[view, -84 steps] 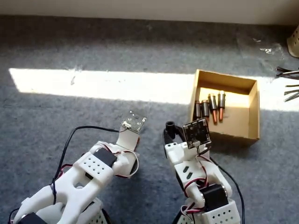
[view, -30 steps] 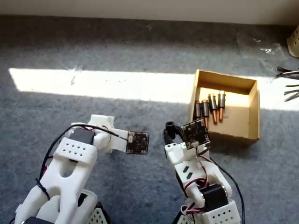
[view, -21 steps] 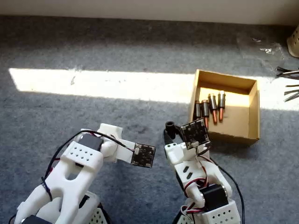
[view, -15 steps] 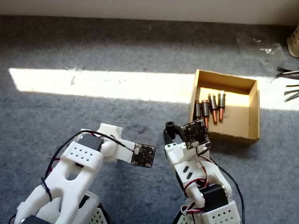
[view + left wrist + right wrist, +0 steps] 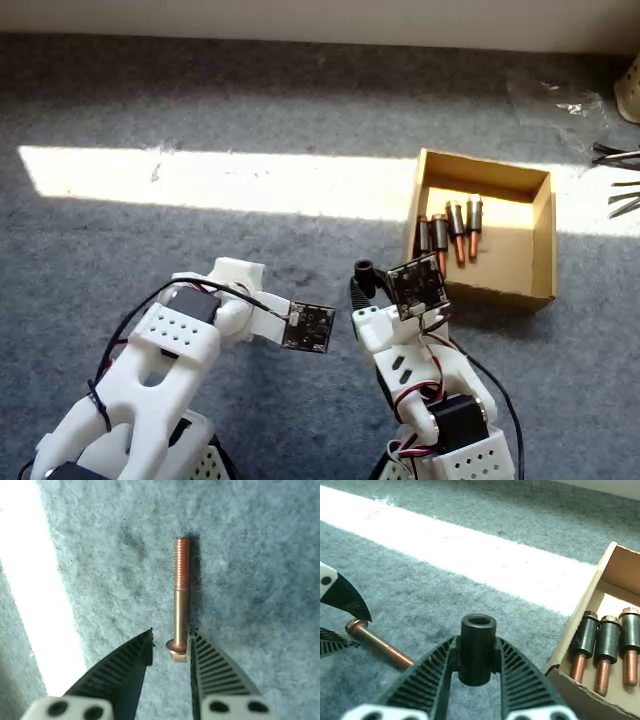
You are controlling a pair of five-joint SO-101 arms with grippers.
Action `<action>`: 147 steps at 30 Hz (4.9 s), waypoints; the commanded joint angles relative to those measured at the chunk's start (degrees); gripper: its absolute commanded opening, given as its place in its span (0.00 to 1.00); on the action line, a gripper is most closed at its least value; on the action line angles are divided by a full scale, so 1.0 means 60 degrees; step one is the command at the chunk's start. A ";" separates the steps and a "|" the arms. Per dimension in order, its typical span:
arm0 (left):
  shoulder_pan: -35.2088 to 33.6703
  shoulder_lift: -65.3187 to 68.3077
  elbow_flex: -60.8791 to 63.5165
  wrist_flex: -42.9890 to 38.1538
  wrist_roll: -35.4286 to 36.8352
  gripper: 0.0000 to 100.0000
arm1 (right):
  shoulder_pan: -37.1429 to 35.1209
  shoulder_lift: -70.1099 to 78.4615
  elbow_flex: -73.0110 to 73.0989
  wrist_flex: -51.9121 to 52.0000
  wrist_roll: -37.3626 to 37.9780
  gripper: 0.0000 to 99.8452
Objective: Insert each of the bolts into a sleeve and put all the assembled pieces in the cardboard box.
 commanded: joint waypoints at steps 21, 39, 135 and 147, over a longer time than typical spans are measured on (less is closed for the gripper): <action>-0.0344 -0.0125 -0.1883 0.0542 1.0095 0.13 | 0.0095 -0.0125 -0.0081 0.0037 0.0147 0.03; 0.0359 -0.0125 -0.3524 0.4542 1.4242 0.13 | 0.0095 -0.0125 -0.0081 0.0037 0.0161 0.03; -0.1136 0.2908 -0.1092 -0.0161 2.3429 0.02 | 0.0095 -0.0125 0.0212 -0.0271 0.0513 0.03; -0.1223 0.2908 -0.1106 -0.0176 2.0059 0.01 | 0.0095 -0.0125 0.0212 -0.0271 0.0527 0.03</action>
